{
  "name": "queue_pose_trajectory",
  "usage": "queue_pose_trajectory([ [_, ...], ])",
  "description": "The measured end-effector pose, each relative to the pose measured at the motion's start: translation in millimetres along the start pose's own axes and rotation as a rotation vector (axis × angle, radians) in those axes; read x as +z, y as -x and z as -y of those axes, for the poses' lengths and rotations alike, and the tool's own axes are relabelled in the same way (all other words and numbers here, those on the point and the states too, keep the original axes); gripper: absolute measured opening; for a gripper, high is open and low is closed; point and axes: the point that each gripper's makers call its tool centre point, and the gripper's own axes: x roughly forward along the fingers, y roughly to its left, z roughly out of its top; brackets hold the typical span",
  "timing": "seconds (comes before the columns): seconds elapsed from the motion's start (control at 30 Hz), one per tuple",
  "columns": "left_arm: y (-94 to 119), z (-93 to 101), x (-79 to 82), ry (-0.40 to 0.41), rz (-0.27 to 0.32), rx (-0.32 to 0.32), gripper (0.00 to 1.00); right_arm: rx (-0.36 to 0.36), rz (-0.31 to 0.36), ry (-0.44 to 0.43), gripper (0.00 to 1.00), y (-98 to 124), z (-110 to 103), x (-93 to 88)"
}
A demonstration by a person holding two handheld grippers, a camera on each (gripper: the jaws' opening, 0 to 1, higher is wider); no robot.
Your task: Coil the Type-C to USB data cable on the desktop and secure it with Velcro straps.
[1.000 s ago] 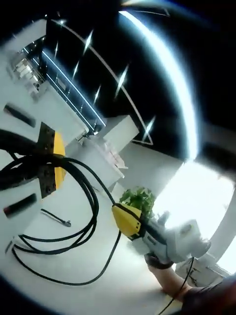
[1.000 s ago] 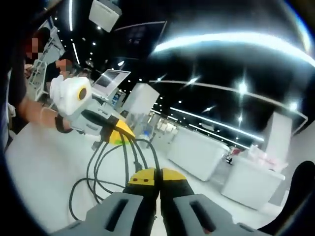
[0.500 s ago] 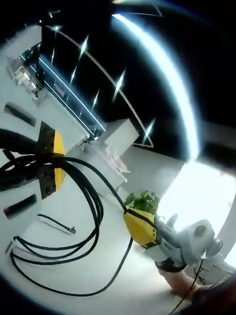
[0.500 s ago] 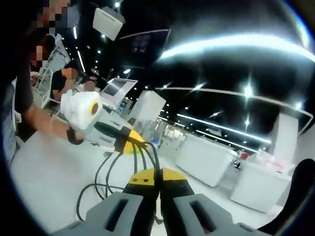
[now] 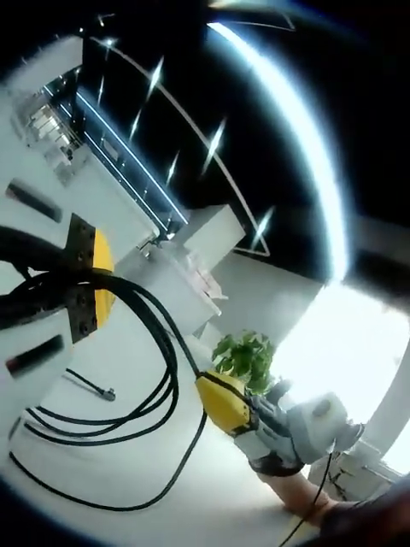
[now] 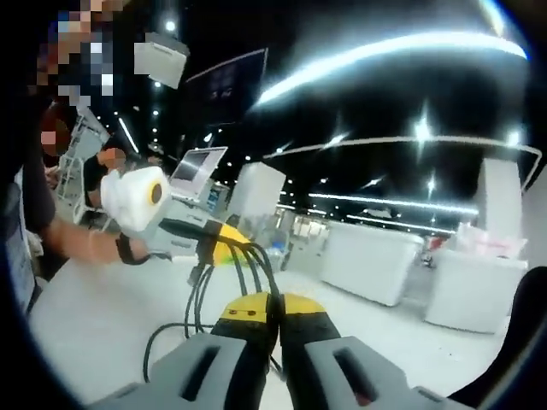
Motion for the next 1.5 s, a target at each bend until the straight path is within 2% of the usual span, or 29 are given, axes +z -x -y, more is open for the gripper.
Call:
queue_pose_trajectory([
  [0.17,0.2,-0.2,0.9,0.007,0.0,0.002,0.04,-0.056,0.061,-0.119,0.04,5.9,22.5,10.9],
  [0.3,0.6,-0.4,3.5,0.031,0.008,-0.002,0.04,-0.106,0.039,-0.102,0.06,7.0,38.4,-0.5],
  [0.5,2.7,-0.6,11.4,0.054,0.03,-0.007,0.04,-0.137,-0.033,-0.126,0.1,4.0,49.7,-32.2],
  [0.6,4.4,-0.7,17.4,0.062,0.045,-0.01,0.04,-0.099,-0.107,-0.13,0.13,-0.3,41.4,-59.0],
  [0.77,8.2,-1.4,29.7,0.063,0.079,-0.009,0.05,-0.048,-0.21,-0.227,0.17,-5.2,26.0,-100.1],
  [0.87,10.7,-1.4,37.6,0.06,0.099,-0.006,0.05,-0.02,-0.246,-0.212,0.19,-7.4,19.1,-114.8],
  [0.93,11.4,-1.2,41.6,0.059,0.11,-0.006,0.05,0.013,-0.277,-0.152,0.21,-9.2,12.7,-120.3],
  [1.0,11.8,-0.3,46.2,0.062,0.124,-0.009,0.05,0.055,-0.263,-0.053,0.22,-13.7,3.2,-114.4],
  [1.07,10.5,0.9,47.9,0.068,0.137,-0.014,0.05,0.08,-0.258,0.002,0.21,-15.5,-5.5,-111.5],
  [1.23,8.0,6.5,54.9,0.088,0.177,-0.039,0.05,0.109,-0.299,0.032,0.2,-19.1,-17.7,-121.2],
  [1.4,8.9,12.8,67.4,0.08,0.217,-0.051,0.05,0.093,-0.34,0.016,0.19,-20.2,-14.6,-130.6],
  [1.5,9.6,15.2,74.2,0.077,0.236,-0.055,0.05,0.076,-0.376,0.013,0.15,-18.7,-11.7,-137.9],
])
